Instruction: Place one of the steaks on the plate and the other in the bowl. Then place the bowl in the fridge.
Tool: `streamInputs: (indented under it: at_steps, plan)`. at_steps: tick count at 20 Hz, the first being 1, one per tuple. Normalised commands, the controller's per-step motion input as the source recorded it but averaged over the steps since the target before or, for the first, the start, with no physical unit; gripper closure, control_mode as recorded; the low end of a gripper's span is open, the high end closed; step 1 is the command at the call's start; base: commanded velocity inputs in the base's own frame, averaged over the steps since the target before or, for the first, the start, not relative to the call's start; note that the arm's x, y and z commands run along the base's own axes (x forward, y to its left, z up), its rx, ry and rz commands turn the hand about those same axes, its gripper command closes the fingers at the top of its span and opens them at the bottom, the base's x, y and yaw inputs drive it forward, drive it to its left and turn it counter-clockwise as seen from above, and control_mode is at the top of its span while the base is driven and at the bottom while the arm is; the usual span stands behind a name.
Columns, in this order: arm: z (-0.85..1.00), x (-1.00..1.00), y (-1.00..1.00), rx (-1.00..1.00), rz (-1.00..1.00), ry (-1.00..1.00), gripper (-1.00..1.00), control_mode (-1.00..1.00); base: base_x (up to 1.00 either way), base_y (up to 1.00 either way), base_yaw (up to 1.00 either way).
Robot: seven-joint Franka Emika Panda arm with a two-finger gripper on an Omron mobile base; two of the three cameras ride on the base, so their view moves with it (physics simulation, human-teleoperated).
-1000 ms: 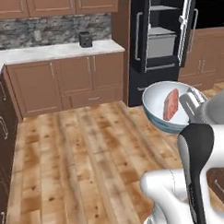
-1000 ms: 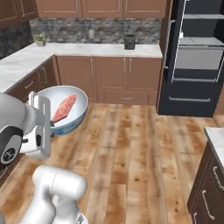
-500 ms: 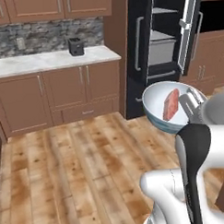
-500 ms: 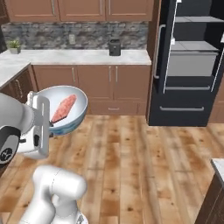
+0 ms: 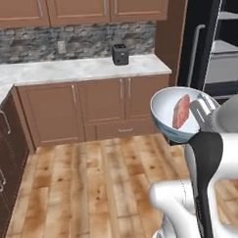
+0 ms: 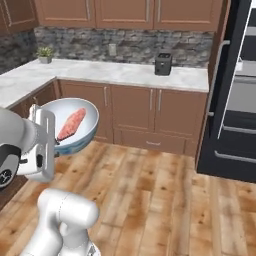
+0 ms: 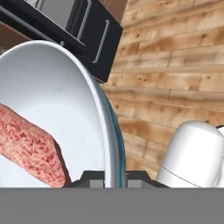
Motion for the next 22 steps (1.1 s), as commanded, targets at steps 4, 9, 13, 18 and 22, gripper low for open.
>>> streamInputs:
  at_steps: [4, 9, 13, 18, 22]
  plan:
    - [0.0, 0.0, 0.0, 0.0, 0.0, 0.0, 1.0, 1.0, 1.0, -0.77, 0.23]
    - [0.0, 0.0, 0.0, 0.0, 0.0, 0.0, 1.0, 1.0, 1.0, -0.9, 0.14]
    - [0.0, 0.0, 0.0, 0.0, 0.0, 0.0, 1.0, 1.0, 1.0, -1.0, 0.08]
    - [0.0, 0.0, 0.0, 0.0, 0.0, 0.0, 1.0, 1.0, 0.06, -1.0, 0.0]
    - [0.0, 0.0, 0.0, 0.0, 0.0, 0.0, 1.0, 1.0, -0.37, -1.0, -0.03]
